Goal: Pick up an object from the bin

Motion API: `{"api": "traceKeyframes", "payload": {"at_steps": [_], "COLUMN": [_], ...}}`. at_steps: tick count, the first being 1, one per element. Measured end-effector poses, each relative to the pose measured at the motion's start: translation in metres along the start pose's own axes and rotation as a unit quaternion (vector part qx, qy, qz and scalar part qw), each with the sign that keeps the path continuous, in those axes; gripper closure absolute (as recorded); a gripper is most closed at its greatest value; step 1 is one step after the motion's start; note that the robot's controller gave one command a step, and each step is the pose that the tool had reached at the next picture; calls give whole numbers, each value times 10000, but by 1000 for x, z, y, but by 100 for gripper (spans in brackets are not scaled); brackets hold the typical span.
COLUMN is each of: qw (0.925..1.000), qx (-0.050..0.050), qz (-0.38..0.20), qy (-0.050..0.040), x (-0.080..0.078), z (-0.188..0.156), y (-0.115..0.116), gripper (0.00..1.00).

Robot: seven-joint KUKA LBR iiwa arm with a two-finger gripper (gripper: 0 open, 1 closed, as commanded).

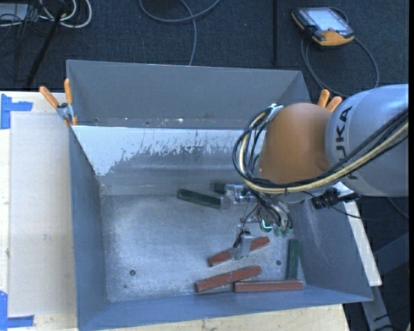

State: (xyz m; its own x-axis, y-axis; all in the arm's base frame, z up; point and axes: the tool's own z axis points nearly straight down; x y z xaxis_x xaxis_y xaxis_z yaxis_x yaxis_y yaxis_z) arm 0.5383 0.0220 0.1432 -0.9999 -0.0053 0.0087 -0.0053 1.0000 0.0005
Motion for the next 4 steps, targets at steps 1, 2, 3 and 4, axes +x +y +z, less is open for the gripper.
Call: {"api": "traceKeyframes", "payload": {"at_steps": [1,2,3,4], "qw": [10000,9949,9949,9950], "qx": [-1,0,4,3], "qz": [2,-1007,-1000,-995], "qy": [-36,4,-91,-72], "x": [-2,52,48,48], "z": [-4,70,69,69], "y": [0,-38,-38,-38], "gripper": [0,100,0,100]}}
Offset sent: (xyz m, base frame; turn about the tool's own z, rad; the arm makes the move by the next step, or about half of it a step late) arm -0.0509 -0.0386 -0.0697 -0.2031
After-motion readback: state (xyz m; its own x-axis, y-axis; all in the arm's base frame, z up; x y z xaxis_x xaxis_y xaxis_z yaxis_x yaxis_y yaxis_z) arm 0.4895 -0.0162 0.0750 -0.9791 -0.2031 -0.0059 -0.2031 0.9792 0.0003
